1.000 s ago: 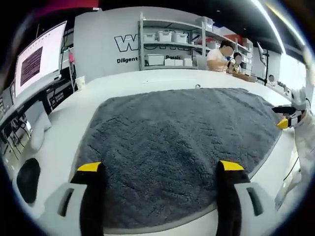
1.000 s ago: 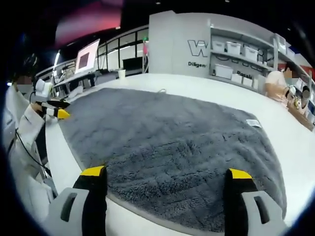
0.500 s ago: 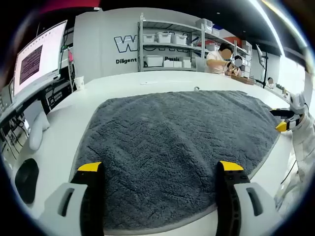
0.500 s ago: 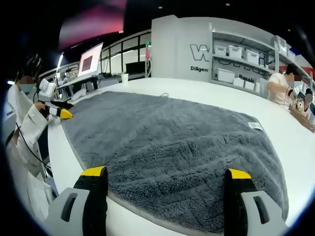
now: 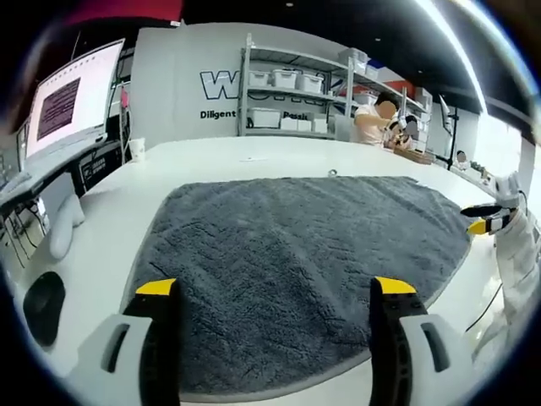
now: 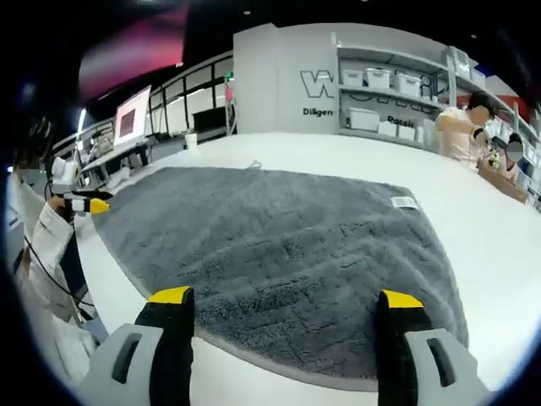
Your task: Open the folded towel by lifting each exposed corner and separating the folded layers until the towel lies flat within the target outline without major curled edges
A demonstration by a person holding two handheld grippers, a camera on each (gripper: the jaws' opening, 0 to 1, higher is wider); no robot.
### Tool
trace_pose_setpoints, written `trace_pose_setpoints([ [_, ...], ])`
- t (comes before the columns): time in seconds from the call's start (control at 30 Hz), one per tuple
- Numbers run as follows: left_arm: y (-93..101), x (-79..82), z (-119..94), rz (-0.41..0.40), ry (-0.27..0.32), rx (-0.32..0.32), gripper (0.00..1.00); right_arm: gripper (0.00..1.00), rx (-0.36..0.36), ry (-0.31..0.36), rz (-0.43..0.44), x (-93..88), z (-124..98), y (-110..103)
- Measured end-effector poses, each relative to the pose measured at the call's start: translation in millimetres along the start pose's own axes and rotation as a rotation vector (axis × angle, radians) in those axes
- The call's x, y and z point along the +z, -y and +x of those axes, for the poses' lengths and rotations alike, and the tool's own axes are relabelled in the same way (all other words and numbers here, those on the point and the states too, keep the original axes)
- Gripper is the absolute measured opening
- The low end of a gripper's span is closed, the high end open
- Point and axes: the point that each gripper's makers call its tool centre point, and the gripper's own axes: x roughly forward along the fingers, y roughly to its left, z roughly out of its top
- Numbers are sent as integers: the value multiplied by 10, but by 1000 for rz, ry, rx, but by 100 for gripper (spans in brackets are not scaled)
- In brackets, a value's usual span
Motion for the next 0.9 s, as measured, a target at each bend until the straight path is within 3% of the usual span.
trace_pose_setpoints([
  [0.07,22,-22,14,2,-9,-6,91,86,-10,-32,-1,-95,13,6],
  [0.1,28,-31,18,3,-13,-8,91,84,-22,-8,-26,-62,9,23],
  [0.23,35,-45,12,6,-20,-5,91,86,-27,-2,26,-51,-6,10],
  [0.33,25,-54,7,8,-24,0,90,87,-40,-44,-32,-115,-6,-16],
  [0.9,-46,-100,-56,10,-32,23,88,84,-54,-31,-17,-124,-69,6],
])
